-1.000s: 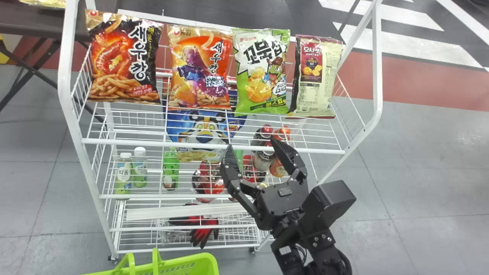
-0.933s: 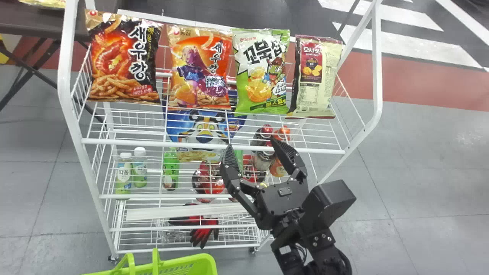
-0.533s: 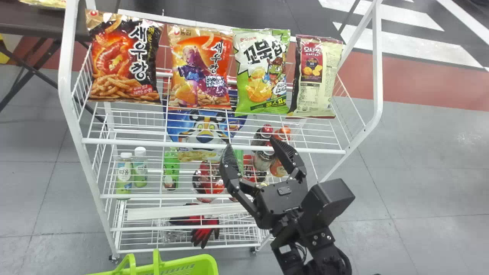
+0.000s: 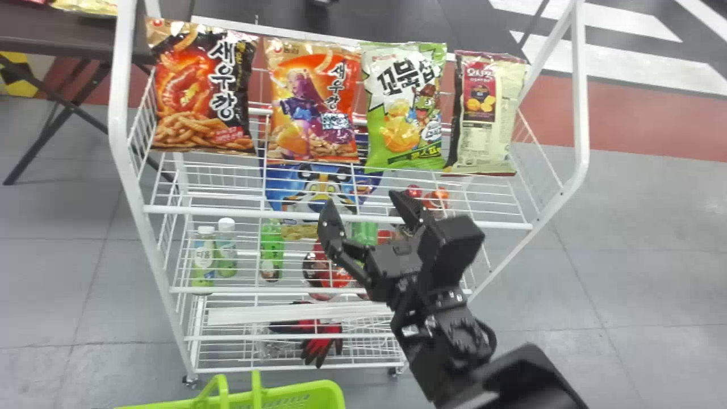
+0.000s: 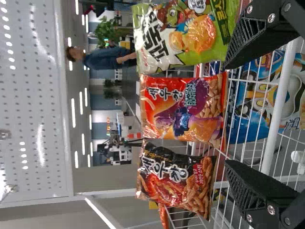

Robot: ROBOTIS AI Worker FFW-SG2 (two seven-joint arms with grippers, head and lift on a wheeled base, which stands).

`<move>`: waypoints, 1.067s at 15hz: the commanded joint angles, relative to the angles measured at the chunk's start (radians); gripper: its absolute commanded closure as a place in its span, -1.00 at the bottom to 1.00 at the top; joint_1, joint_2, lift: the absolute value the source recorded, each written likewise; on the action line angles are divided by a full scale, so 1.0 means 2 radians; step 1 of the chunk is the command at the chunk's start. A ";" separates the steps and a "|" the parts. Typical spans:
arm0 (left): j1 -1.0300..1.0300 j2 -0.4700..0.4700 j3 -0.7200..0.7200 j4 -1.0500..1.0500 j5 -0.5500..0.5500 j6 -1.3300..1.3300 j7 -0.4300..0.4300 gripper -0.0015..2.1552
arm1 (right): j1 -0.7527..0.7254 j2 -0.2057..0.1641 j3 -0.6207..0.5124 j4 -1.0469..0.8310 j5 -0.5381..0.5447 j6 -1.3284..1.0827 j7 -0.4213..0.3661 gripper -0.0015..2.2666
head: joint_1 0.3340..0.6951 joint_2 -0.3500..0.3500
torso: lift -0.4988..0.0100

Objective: Hold basket handle with left hand then pick Saewookkang with right hand and place into basket

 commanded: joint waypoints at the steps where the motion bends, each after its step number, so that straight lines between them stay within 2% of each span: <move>1: -0.003 0.000 -0.005 0.009 -0.001 -0.004 -0.002 0.97 | -0.067 0.020 0.013 0.047 0.000 0.028 0.000 -0.92 | 1.00 -0.65 | 0.88; 4: -0.003 0.002 -0.005 0.009 -0.001 -0.004 -0.002 0.97 | -0.150 0.045 0.024 0.133 0.003 0.025 -0.002 -0.91 | 1.00 -0.53 | 0.88; 11: -0.003 0.006 -0.007 0.017 -0.001 -0.016 -0.003 0.97 | -0.288 0.078 0.037 0.281 0.006 0.015 -0.011 -0.90 | 1.00 -0.32 | 0.88; 16: -0.003 0.006 -0.006 0.022 -0.001 -0.025 -0.007 0.97 | -0.348 0.086 0.033 0.357 -0.002 0.010 -0.013 -0.90 | 1.00 -0.25 | 0.88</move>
